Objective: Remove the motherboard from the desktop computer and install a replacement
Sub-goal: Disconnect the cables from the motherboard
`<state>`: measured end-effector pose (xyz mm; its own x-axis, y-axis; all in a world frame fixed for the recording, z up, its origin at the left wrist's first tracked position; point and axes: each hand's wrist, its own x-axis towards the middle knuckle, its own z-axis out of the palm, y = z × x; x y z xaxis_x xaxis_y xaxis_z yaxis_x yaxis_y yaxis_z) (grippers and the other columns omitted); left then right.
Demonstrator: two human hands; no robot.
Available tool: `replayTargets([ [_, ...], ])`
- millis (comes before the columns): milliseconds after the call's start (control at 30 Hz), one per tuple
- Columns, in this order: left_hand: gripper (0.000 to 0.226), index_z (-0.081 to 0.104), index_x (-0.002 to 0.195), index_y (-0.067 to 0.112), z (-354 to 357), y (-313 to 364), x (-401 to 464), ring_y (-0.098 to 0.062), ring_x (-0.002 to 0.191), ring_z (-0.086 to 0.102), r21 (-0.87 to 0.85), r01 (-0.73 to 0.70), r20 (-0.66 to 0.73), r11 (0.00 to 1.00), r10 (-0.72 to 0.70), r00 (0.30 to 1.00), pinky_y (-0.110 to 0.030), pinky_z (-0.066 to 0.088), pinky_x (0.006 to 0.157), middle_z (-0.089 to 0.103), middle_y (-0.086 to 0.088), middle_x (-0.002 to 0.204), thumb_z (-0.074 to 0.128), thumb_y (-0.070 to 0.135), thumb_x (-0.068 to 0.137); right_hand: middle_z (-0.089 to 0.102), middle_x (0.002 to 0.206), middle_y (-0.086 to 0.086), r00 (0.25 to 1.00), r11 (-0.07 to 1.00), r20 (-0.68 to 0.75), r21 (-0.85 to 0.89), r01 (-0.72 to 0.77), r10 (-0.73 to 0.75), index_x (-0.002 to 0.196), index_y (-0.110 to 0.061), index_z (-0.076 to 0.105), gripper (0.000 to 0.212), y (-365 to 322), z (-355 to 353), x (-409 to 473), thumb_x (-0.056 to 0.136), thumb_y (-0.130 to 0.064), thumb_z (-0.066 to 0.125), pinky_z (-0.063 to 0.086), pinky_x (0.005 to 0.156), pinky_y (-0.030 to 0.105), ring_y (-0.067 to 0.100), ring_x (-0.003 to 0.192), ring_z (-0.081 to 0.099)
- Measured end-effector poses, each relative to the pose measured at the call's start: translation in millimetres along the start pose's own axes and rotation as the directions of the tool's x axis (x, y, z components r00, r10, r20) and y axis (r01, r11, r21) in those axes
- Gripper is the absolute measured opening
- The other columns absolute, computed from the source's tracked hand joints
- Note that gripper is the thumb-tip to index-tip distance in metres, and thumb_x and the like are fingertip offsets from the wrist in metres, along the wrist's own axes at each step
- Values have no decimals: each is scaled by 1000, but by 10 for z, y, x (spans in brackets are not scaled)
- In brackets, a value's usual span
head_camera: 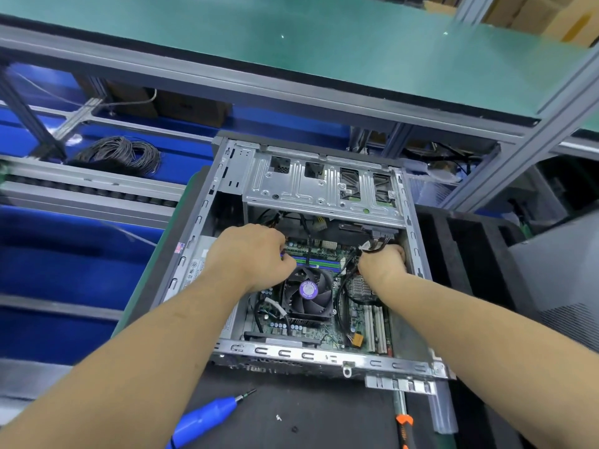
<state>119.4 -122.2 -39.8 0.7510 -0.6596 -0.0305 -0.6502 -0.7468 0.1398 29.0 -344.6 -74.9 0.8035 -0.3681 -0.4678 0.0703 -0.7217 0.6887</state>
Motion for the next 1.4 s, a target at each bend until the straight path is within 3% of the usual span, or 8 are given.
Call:
replayTargets([
  [133,30,56,72,26,-2,2,11,-8,62,51,16,-3,22,1000,2,1000,-26,37,54,58,8,69,41,50,80,63,111,7,991,989,4,-52,136,-136,112,-8,65,32,72,-43,-77,88,4,49,51,77,43,34,97,61],
  [400,25,58,74,25,-13,9,9,-12,66,55,27,-35,21,999,34,999,-27,42,58,60,8,72,43,43,81,50,135,17,993,956,-71,271,114,-99,130,-13,57,35,-313,-96,-398,95,-17,53,41,99,50,35,124,42],
  [600,24,58,72,24,-18,11,-3,-14,65,56,36,-42,19,998,41,999,-27,43,58,61,7,70,43,40,81,54,127,18,991,879,-98,475,-39,96,123,-9,60,33,-268,-81,-403,91,-12,51,43,94,46,35,117,49],
  [733,23,57,72,24,-20,4,10,-14,66,55,38,-40,17,998,40,999,-28,43,59,60,7,70,42,39,82,52,133,18,996,946,-69,323,-34,59,128,-10,59,35,-132,-4,-277,95,-11,49,43,96,46,37,121,47],
  [867,23,55,72,23,-13,-3,6,-15,68,56,22,-41,18,999,41,999,-28,47,61,60,7,71,43,38,83,60,120,13,989,981,-145,194,24,5,119,-13,65,30,-198,-23,-179,95,-7,47,45,91,45,34,107,57],
  [1067,22,55,73,23,-28,1,-3,-16,68,57,17,-50,23,999,49,999,-28,46,60,60,6,71,43,37,84,59,127,7,998,996,-58,86,-16,21,131,-16,58,35,-176,79,-42,97,-18,46,34,100,45,30,118,53],
  [1200,22,54,73,23,-26,6,-1,-14,66,56,12,-51,25,999,51,998,-28,46,60,60,6,71,43,36,85,66,95,-3,1000,999,-30,40,-9,10,105,-17,68,30,-153,43,59,89,0,51,35,74,39,27,91,56],
  [1400,22,54,73,23,9,-12,15,-15,67,56,26,-66,16,997,66,998,-27,40,57,59,7,70,42,37,84,49,72,-2,995,993,-81,105,-54,63,87,-16,61,27,-187,45,132,82,8,52,28,67,35,20,70,39],
])
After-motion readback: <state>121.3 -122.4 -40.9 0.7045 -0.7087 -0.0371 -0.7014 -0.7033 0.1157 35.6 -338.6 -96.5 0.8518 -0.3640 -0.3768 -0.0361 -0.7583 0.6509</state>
